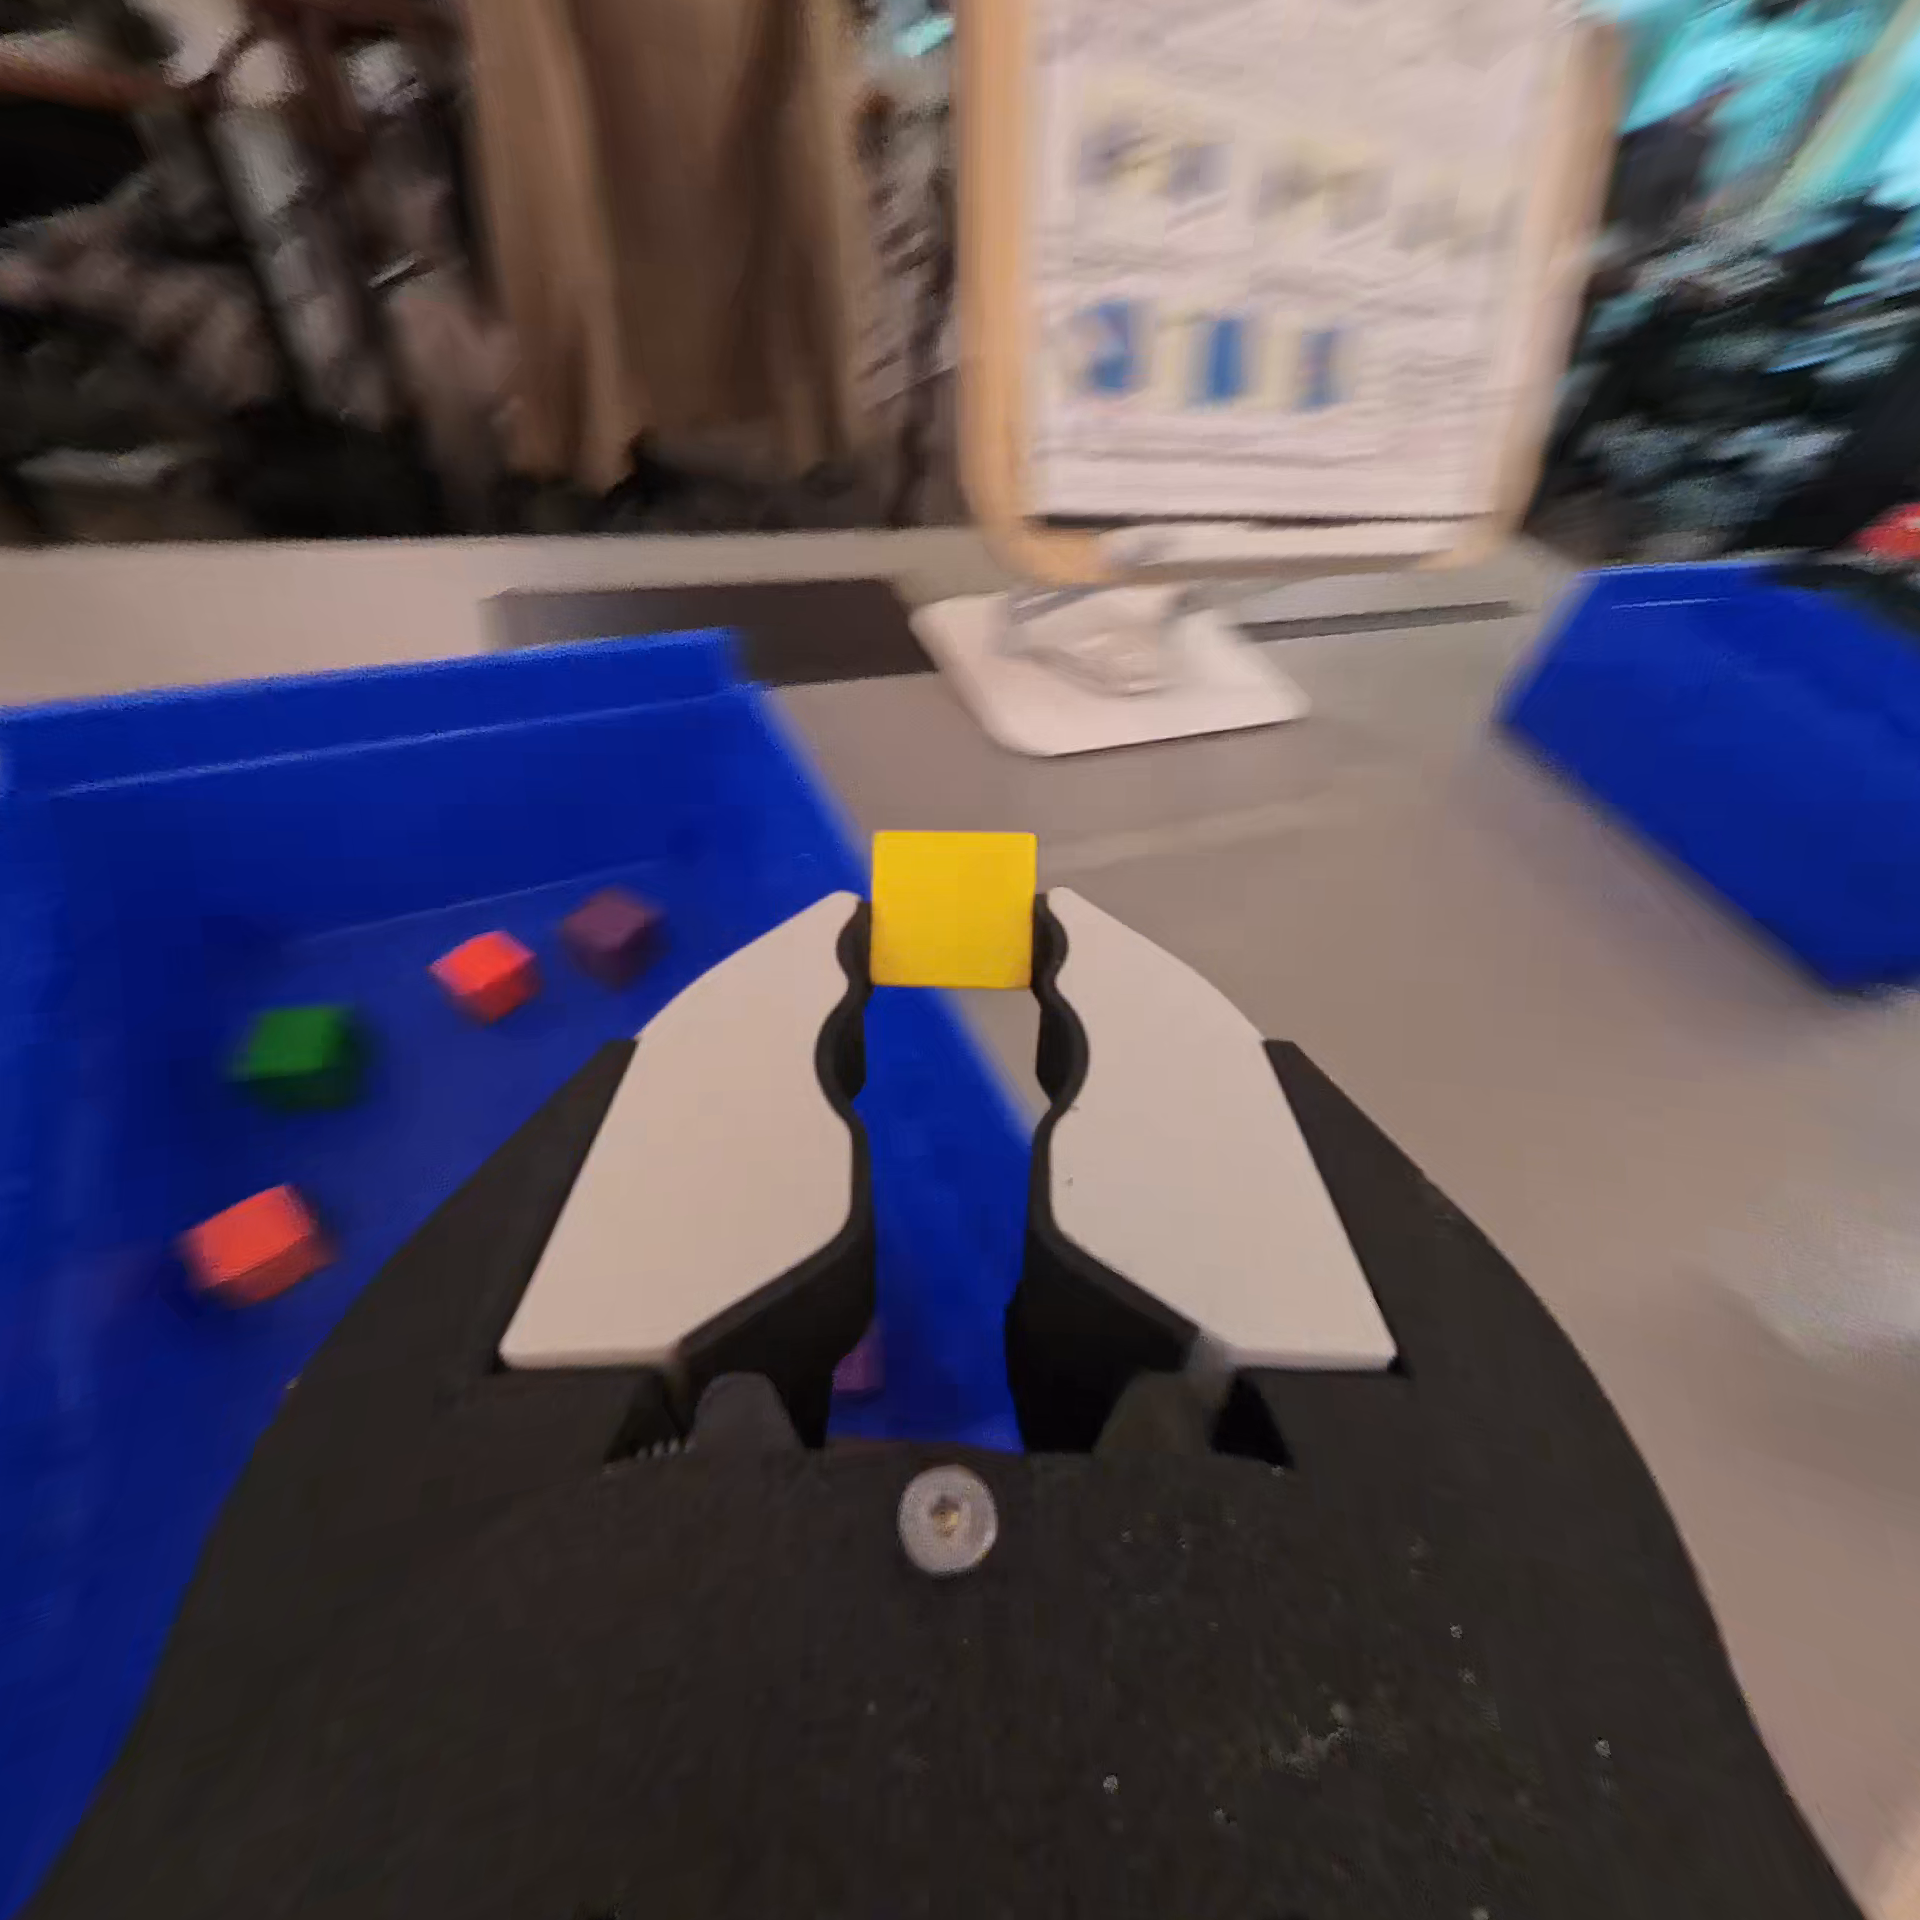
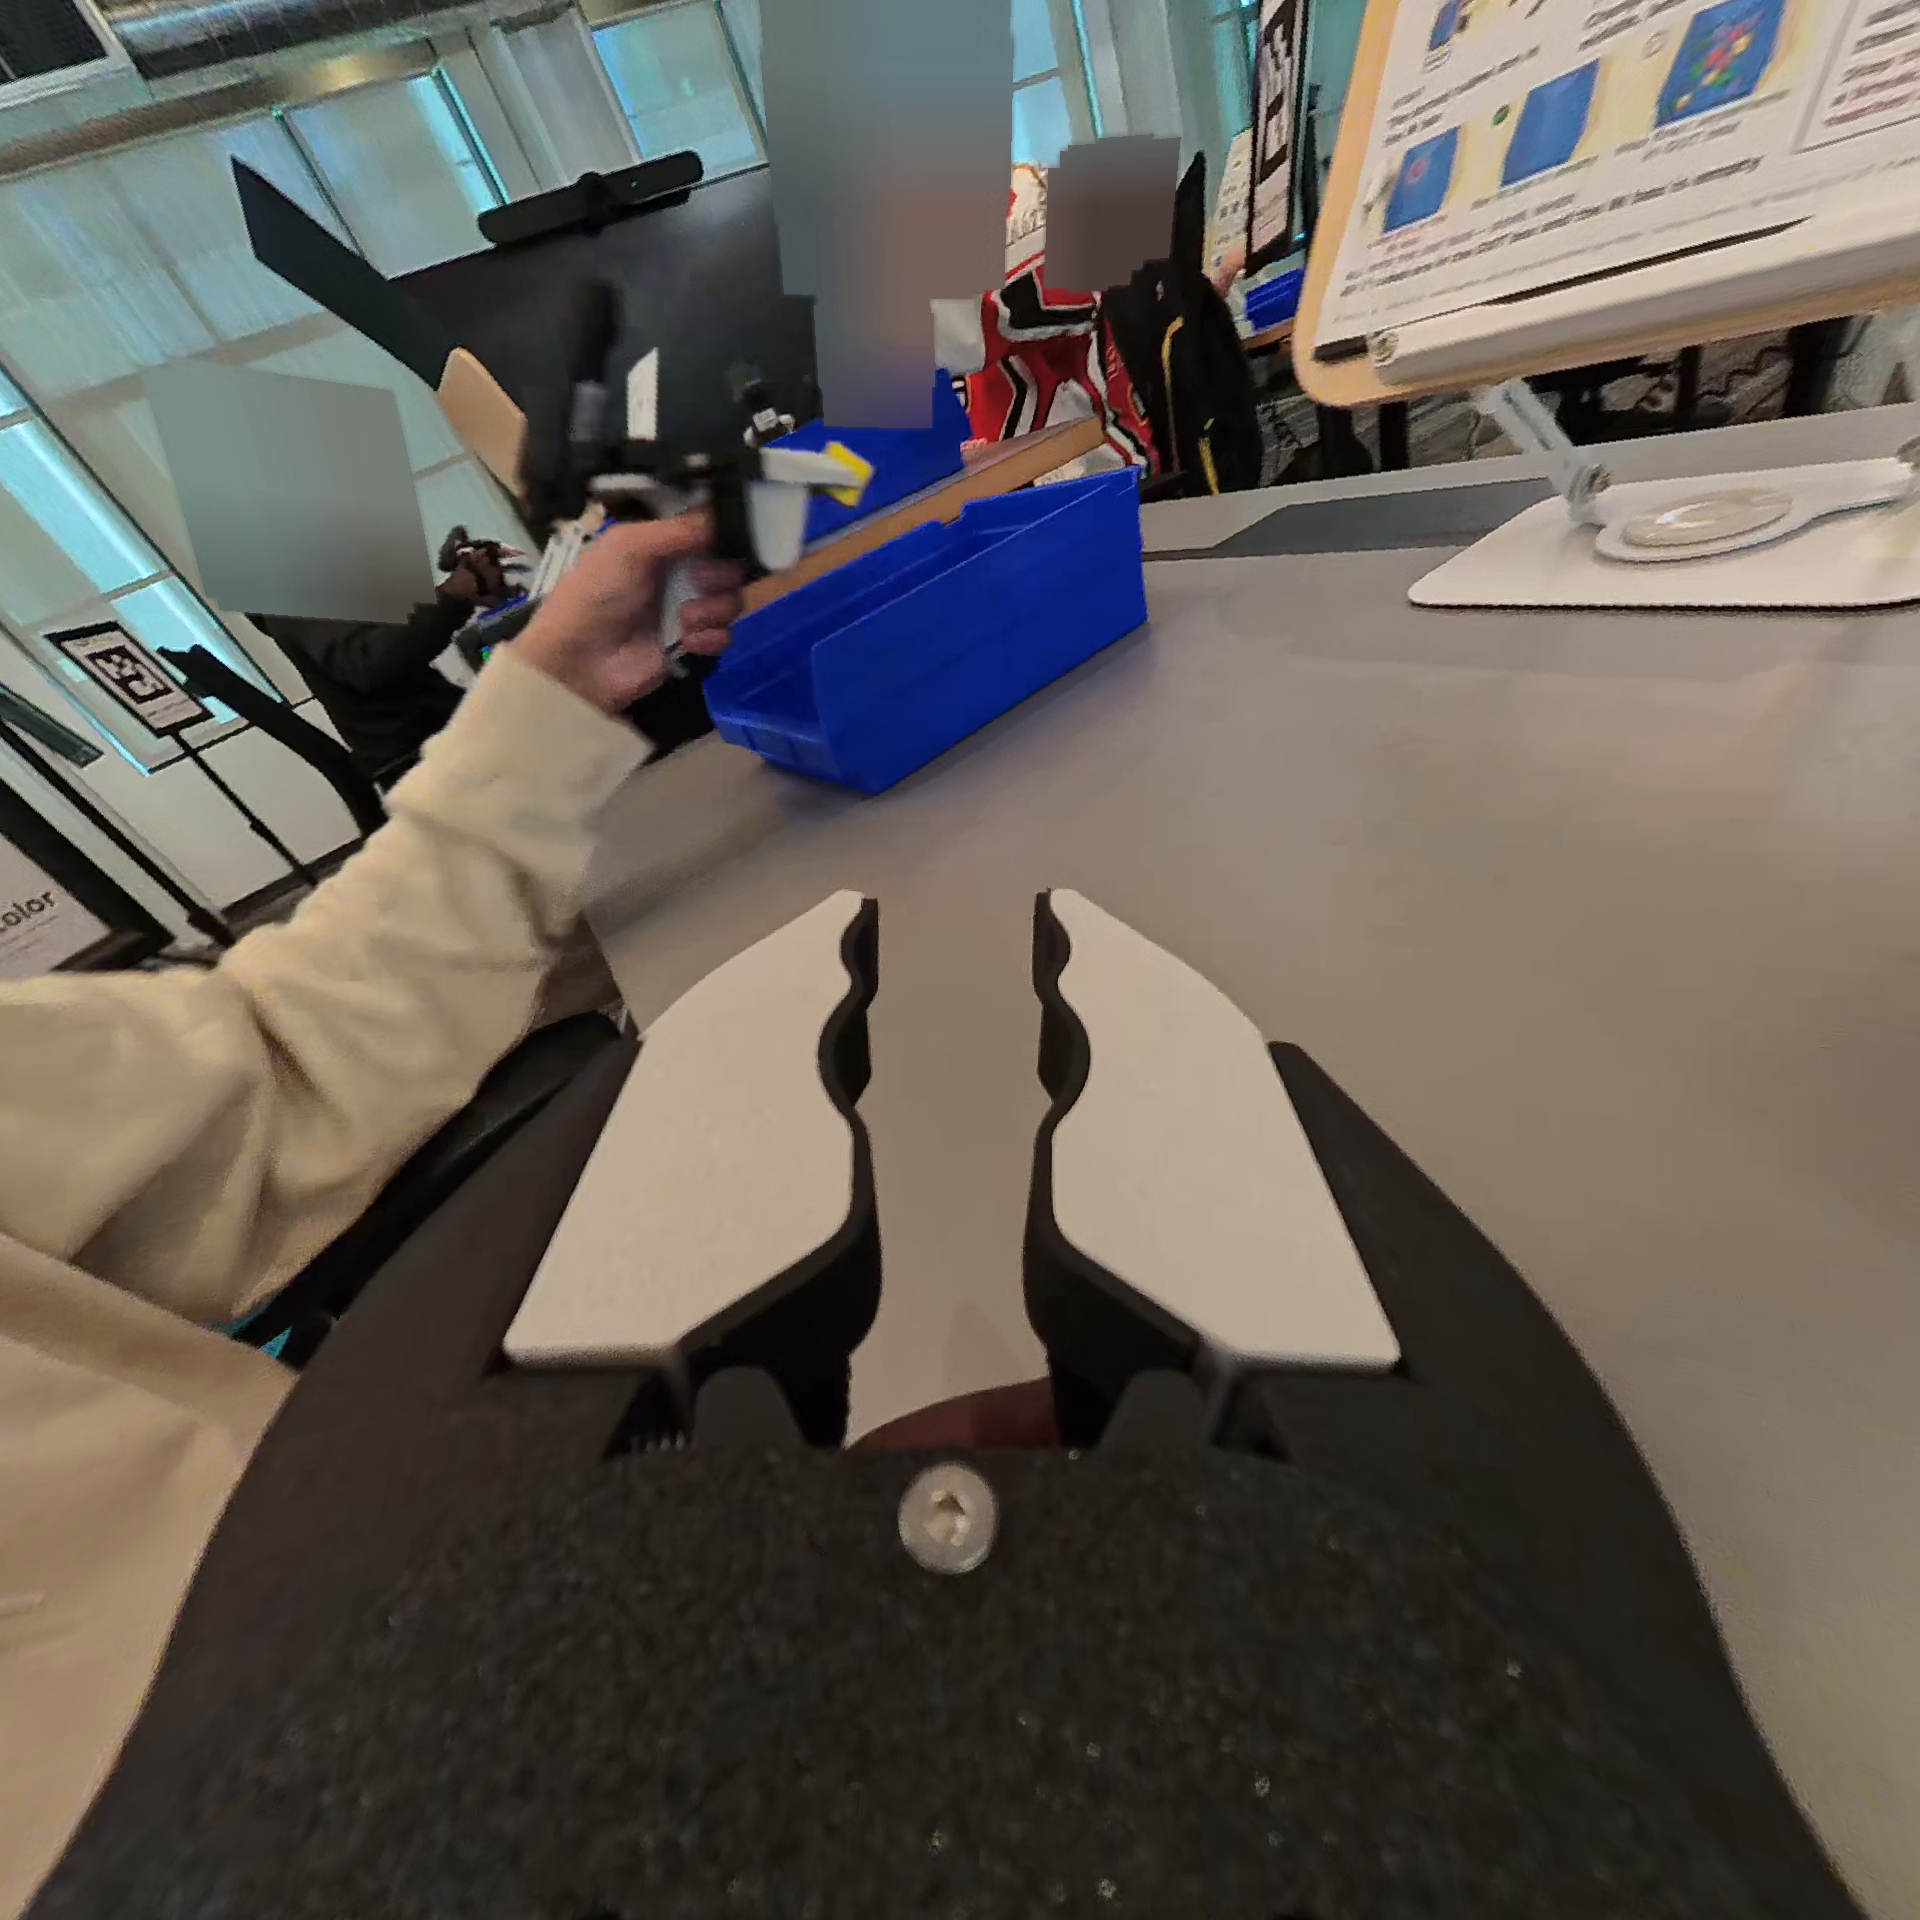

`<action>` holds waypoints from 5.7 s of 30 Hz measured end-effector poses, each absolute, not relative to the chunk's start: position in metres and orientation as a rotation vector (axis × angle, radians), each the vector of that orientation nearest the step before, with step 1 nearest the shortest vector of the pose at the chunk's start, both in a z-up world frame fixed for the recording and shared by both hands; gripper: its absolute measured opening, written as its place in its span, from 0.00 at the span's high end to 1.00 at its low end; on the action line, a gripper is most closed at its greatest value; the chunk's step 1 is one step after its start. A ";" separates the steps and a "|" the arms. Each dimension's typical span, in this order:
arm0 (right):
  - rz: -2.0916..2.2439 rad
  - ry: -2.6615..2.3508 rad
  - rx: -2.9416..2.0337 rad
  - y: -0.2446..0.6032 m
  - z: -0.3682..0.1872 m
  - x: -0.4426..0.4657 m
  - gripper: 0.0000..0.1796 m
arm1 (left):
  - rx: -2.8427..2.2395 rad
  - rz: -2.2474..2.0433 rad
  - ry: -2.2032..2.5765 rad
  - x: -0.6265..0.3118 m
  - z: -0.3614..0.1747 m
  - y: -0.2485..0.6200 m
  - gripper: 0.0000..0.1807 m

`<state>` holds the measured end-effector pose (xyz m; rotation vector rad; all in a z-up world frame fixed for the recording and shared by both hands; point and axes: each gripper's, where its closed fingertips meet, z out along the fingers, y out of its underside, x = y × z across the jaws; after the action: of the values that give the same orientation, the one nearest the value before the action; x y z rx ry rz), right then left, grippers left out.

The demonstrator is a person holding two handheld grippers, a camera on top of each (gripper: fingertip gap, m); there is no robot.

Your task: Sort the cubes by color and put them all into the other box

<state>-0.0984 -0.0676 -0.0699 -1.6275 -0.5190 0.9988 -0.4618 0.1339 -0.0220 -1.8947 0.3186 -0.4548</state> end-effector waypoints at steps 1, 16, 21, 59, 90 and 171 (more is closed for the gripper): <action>0.998 -0.501 -1.631 -0.064 -0.070 -0.095 0.84 | -1.825 -0.556 0.383 -0.441 -0.012 0.112 0.84; 1.770 -0.362 -1.694 -0.061 -0.049 -0.165 0.77 | -1.280 -1.136 1.112 -0.248 -0.020 -0.029 0.84; 2.251 -0.256 -1.629 -0.049 -0.014 -0.199 0.76 | -1.129 -1.042 1.300 -0.198 -0.011 -0.031 0.84; 1.042 -0.367 -1.770 -0.046 -0.092 -0.078 0.85 | -1.717 -0.549 0.755 -0.290 -0.101 -0.036 0.62; 0.064 -0.680 -2.616 0.270 -0.184 0.139 0.85 | -1.788 -0.470 0.809 -0.292 -0.121 -0.025 0.62; 0.932 -0.520 -1.756 -0.056 -0.095 -0.096 0.87 | -2.106 -0.283 0.875 -0.477 -0.045 0.198 0.84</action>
<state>-0.0964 -0.0561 -0.0948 -1.7556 -0.5200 0.9320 -0.4767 0.1978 -0.0454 -2.1060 0.8751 -0.2829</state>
